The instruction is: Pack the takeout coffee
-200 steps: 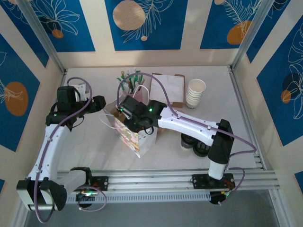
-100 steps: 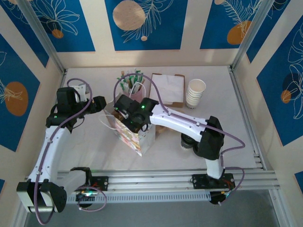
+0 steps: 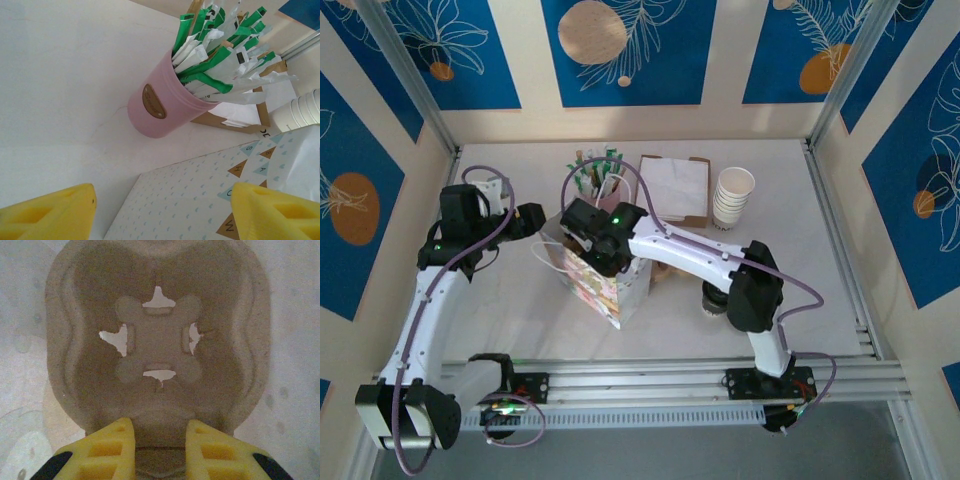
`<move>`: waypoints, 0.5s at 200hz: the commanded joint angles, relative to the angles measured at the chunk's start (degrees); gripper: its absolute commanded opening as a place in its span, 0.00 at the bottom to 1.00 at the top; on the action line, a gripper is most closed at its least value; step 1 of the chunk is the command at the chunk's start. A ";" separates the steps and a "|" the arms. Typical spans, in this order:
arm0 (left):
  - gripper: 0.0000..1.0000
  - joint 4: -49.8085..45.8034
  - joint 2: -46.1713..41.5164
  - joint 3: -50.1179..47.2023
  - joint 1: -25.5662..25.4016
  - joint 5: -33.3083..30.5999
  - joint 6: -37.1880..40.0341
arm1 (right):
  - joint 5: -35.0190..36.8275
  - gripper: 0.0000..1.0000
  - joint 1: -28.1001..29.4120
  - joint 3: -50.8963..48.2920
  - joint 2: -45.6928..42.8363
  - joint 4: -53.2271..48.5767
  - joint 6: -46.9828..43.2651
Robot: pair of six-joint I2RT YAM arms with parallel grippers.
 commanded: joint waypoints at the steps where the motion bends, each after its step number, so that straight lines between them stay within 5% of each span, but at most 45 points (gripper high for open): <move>1: 0.72 1.27 -0.99 -0.90 0.72 1.53 -0.53 | -2.04 0.03 -0.42 1.76 1.84 -1.23 -0.45; 100: 0.72 1.47 -0.80 -1.15 0.73 1.70 -0.54 | -4.30 0.05 -1.24 -0.25 4.44 2.01 1.55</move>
